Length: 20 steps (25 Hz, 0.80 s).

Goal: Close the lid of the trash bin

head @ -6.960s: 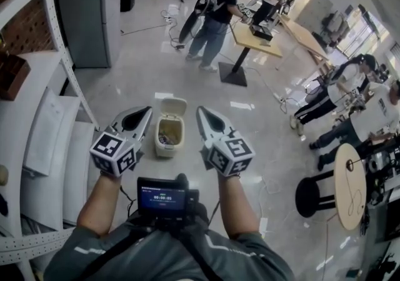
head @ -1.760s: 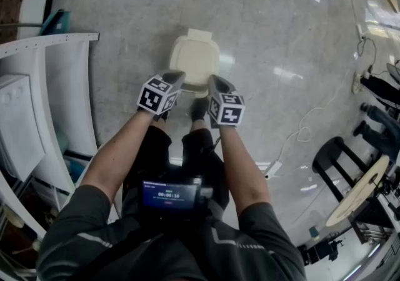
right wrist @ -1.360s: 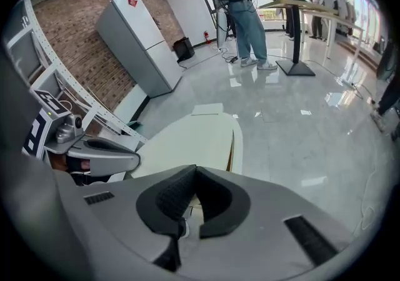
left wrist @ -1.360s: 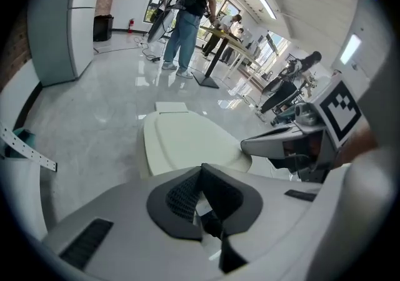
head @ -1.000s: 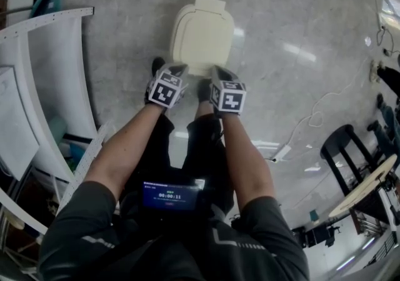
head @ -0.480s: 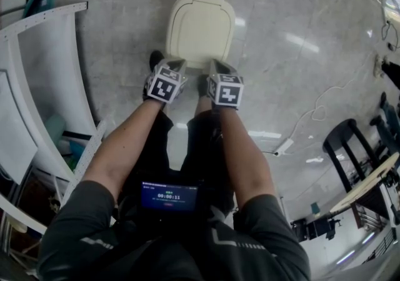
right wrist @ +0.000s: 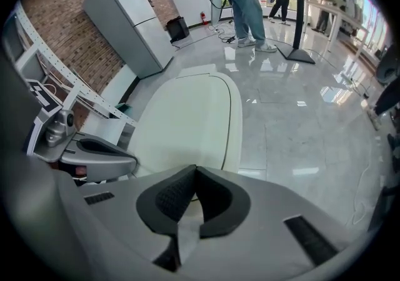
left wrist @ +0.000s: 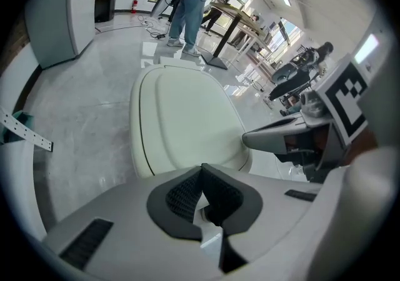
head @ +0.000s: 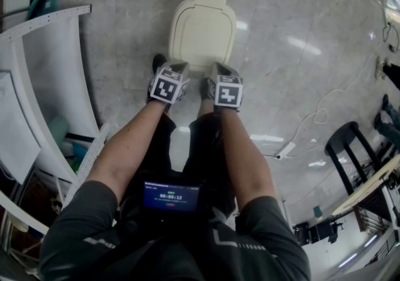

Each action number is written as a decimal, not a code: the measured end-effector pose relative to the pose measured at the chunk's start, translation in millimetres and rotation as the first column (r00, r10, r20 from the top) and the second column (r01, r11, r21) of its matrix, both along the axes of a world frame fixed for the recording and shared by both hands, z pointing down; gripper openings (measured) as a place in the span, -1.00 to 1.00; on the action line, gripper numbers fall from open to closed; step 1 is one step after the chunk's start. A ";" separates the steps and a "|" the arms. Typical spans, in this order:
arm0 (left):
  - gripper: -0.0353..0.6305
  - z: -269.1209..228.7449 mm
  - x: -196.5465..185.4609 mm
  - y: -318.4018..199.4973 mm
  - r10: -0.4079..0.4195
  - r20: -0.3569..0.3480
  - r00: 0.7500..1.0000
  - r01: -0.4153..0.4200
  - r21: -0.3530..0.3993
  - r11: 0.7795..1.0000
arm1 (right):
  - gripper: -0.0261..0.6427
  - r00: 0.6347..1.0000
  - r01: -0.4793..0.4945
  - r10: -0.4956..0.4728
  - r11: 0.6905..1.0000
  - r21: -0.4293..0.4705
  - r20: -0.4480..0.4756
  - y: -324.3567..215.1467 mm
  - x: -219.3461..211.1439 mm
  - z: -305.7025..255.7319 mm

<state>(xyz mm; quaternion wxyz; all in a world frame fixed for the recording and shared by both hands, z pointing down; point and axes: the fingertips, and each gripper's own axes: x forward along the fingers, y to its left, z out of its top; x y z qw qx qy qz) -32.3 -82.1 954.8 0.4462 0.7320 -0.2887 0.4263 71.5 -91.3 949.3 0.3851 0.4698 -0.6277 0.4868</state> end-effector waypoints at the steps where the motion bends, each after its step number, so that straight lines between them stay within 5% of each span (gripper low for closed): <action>1: -0.91 -3.0 1.8 -3.7 -0.014 -0.012 1.000 0.014 0.006 1.000 | -0.89 1.000 -0.005 0.005 1.000 0.007 0.011 -2.2 -2.5 -1.8; 13: -0.90 -77.9 3.5 -51.1 -0.006 -0.043 0.999 0.012 0.147 0.989 | -0.89 0.998 0.025 -0.031 0.994 0.108 0.054 -36.2 -1.2 -74.7; 20: -0.91 -161.0 -5.8 -91.3 -0.049 -0.090 0.995 0.073 0.284 0.956 | -0.89 0.993 -0.097 0.082 0.973 0.208 0.082 -69.9 21.9 -148.0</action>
